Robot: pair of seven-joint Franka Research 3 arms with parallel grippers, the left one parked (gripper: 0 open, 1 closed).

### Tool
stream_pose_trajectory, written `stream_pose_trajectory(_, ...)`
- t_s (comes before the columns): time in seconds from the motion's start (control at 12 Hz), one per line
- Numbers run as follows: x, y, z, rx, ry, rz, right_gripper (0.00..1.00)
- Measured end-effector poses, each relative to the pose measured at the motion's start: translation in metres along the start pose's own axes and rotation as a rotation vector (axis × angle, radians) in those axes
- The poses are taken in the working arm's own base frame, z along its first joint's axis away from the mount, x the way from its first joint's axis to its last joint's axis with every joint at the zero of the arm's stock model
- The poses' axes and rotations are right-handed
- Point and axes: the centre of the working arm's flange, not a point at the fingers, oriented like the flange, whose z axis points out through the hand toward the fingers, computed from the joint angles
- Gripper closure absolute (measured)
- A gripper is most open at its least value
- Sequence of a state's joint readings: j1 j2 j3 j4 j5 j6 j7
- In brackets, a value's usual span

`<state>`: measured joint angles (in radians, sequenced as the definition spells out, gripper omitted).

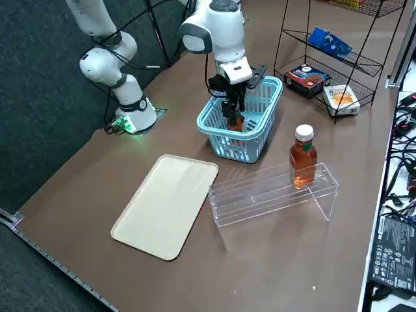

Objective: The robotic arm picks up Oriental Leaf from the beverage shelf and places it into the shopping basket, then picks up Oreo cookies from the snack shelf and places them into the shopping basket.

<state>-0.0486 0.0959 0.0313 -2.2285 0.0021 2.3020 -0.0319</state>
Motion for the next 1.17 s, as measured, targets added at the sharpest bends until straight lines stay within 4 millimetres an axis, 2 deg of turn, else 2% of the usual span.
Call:
stream_pose_trajectory(0.08, 0.001, 0.0, -0.001, 0.0, 0.003, 0.001, 0.05)
stream_pose_trajectory(0.17, 0.002, 0.0, -0.004, 0.0, 0.008, 0.001, 0.0)
stream_pose_trajectory(0.33, 0.007, 0.001, -0.014, 0.0, 0.007, 0.002, 0.0)
stream_pose_trajectory(0.5, 0.014, 0.001, -0.033, 0.0, -0.016, 0.007, 0.0)
stream_pose_trajectory(0.67, 0.021, 0.002, -0.063, 0.0, -0.03, 0.009, 0.0)
stream_pose_trajectory(0.75, 0.024, 0.002, -0.098, 0.0, -0.036, 0.011, 0.0)
stream_pose_trajectory(1.17, 0.002, 0.001, -0.194, -0.003, -0.023, 0.01, 0.0)
